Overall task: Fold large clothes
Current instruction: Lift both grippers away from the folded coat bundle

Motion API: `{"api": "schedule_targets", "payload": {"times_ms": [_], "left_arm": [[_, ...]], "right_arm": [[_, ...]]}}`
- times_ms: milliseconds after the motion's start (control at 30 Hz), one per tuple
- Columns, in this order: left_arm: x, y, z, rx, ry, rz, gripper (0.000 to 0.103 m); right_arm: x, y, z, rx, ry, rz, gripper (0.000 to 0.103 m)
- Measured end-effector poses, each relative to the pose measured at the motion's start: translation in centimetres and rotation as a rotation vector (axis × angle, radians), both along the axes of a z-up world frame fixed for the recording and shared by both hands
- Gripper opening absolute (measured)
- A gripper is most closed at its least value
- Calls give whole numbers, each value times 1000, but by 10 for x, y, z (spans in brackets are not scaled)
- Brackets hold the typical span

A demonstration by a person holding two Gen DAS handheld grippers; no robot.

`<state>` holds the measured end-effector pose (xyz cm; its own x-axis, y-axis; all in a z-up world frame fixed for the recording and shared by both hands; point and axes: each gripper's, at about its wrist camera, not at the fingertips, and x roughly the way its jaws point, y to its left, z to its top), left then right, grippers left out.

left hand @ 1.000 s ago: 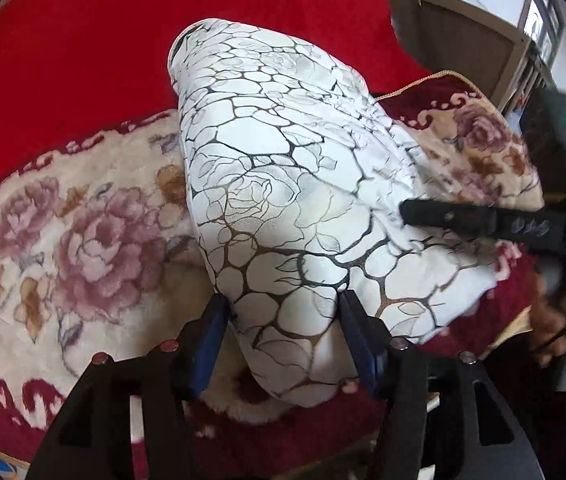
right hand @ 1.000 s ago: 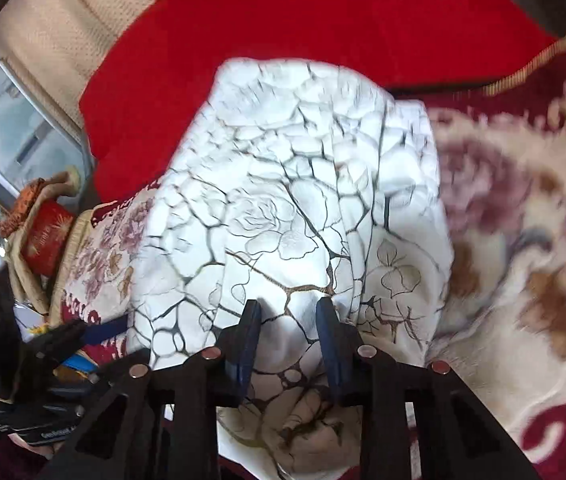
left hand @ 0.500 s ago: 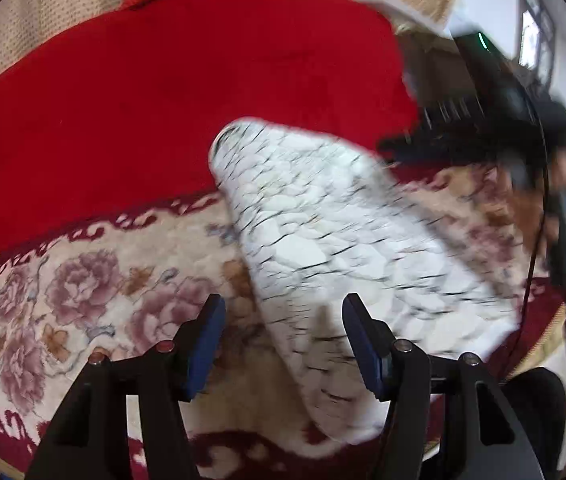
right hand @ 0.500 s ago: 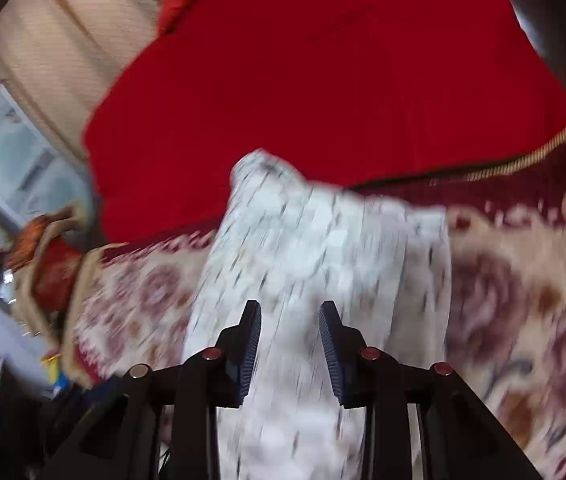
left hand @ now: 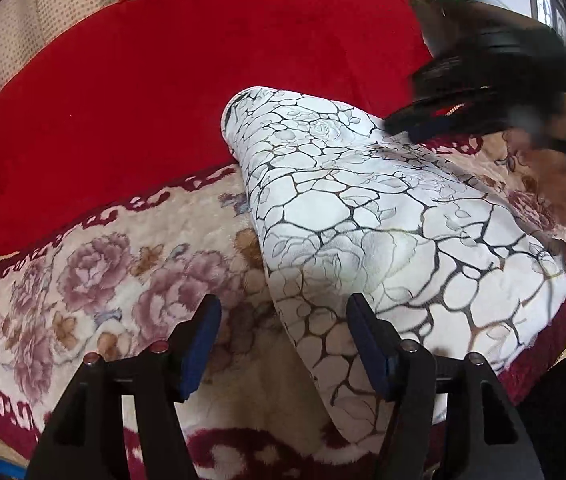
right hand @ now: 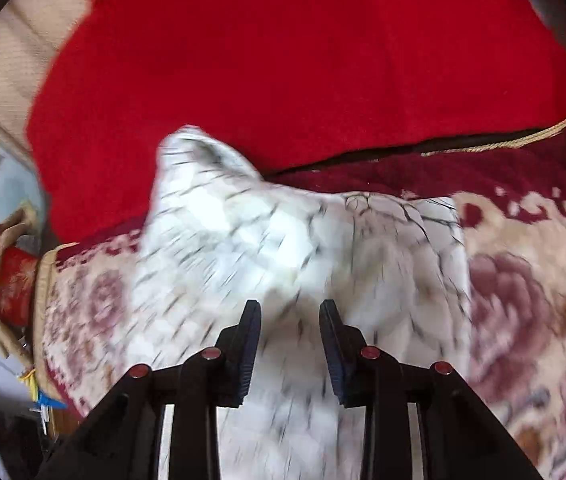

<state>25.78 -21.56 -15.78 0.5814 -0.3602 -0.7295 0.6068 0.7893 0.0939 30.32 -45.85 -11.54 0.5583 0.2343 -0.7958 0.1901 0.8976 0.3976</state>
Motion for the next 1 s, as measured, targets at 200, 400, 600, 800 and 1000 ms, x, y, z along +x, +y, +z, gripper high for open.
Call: {"api": "schedule_targets", "payload": {"times_ms": [200,400,600,800,1000], "left_arm": [[-23,11,15,-4,-61,15,66],[-46,23,35,-11,-135,37,66],[-66,39,59,-29,-207,55,67],[-93,49,81,-45,-275,61,73],[-113,60,101,-50,-325,72,76]], "right_arm": [[-96,35,34,-65,-82,70,34],[-133,50,-25,-114,-2,38,46],[-146,53,-25,-121,-4,11,49],[-181,58,21,-126,-118,-5,51],[-232,71,76,-171,-292,-64,59]]}}
